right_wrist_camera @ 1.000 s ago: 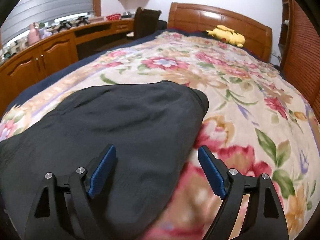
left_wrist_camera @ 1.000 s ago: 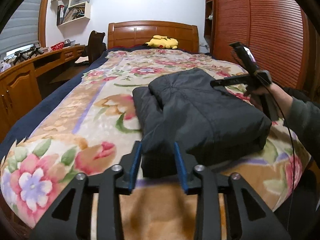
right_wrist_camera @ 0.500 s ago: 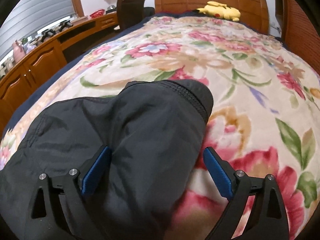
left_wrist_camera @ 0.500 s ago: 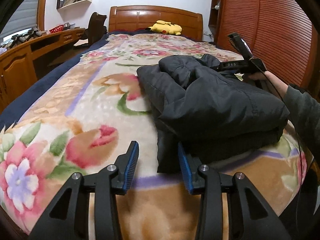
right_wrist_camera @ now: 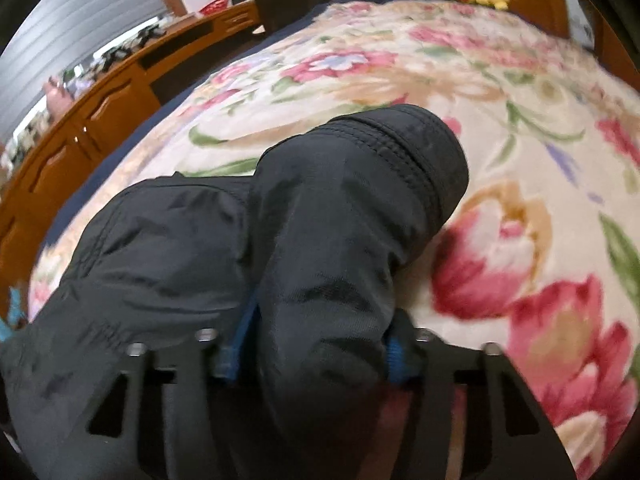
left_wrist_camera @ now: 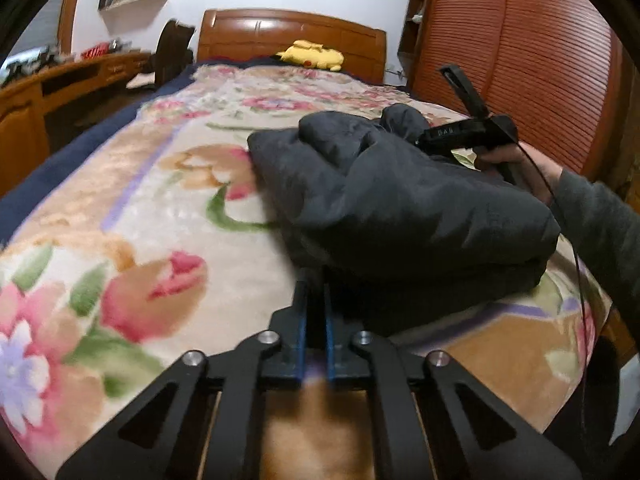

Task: Fold large clothes
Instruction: 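Grasp the folded jacket bundle with the right tool and lift it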

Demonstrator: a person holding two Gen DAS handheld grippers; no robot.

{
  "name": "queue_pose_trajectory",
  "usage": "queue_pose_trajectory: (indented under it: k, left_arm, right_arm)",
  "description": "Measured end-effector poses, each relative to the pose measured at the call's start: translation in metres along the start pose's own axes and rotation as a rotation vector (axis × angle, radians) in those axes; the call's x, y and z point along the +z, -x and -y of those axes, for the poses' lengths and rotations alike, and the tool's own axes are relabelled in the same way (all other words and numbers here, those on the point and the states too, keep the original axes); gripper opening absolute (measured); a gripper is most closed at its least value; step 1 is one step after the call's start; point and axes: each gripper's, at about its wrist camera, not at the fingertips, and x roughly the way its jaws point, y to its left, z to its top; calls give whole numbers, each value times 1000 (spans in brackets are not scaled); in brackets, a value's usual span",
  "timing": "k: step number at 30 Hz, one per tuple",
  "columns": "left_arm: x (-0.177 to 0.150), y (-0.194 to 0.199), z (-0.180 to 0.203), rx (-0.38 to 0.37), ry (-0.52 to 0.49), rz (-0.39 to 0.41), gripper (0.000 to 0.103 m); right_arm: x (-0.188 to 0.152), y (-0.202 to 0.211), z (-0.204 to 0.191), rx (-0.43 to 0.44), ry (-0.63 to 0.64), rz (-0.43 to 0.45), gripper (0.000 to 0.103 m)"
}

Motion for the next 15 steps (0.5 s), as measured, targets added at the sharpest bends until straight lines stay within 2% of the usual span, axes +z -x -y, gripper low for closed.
queue_pose_trajectory:
  k: [1, 3, 8, 15]
  left_arm:
    - [1, 4, 0, 5, -1, 13, 2]
    - [3, 14, -3, -4, 6, 39, 2]
    - [2, 33, -19, 35, 6, 79, 2]
    - [-4, 74, -74, 138, 47, 159, 2]
  right_arm:
    - [1, 7, -6, -16, 16, 16, 28]
    - [5, 19, -19, -46, 45, 51, 25]
    - [17, 41, -65, -116, 145, 104, 22]
    - [34, 42, -134, -124, 236, 156, 19]
